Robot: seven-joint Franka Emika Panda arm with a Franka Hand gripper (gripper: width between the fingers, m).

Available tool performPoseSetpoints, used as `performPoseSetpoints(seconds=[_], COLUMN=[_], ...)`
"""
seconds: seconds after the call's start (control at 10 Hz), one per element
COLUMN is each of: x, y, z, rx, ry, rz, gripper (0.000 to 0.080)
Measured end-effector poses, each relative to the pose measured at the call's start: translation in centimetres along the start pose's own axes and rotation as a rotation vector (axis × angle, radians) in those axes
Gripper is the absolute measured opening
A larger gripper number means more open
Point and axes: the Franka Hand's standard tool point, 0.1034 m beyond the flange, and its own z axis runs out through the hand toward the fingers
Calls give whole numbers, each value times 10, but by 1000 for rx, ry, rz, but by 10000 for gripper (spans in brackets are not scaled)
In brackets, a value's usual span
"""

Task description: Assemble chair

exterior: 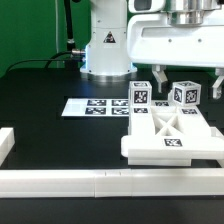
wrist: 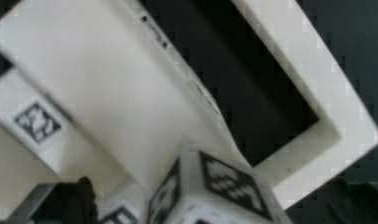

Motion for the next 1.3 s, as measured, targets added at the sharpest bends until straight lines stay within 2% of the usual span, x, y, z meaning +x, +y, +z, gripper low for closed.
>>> performPoseSetpoints(seconds=[0.1,0.7,0.9,1.1,1.3], x=[0,3,2,2,2], y=[-2,-2,-1,-1,-1], z=[0,-2,-2,-1,-1], rx=[-8,-16,-17,-16,-16], ry=[4,7,6,5,6], rz=[-85,-566,-576,-563,-542], gripper=[648,648,619,280,282])
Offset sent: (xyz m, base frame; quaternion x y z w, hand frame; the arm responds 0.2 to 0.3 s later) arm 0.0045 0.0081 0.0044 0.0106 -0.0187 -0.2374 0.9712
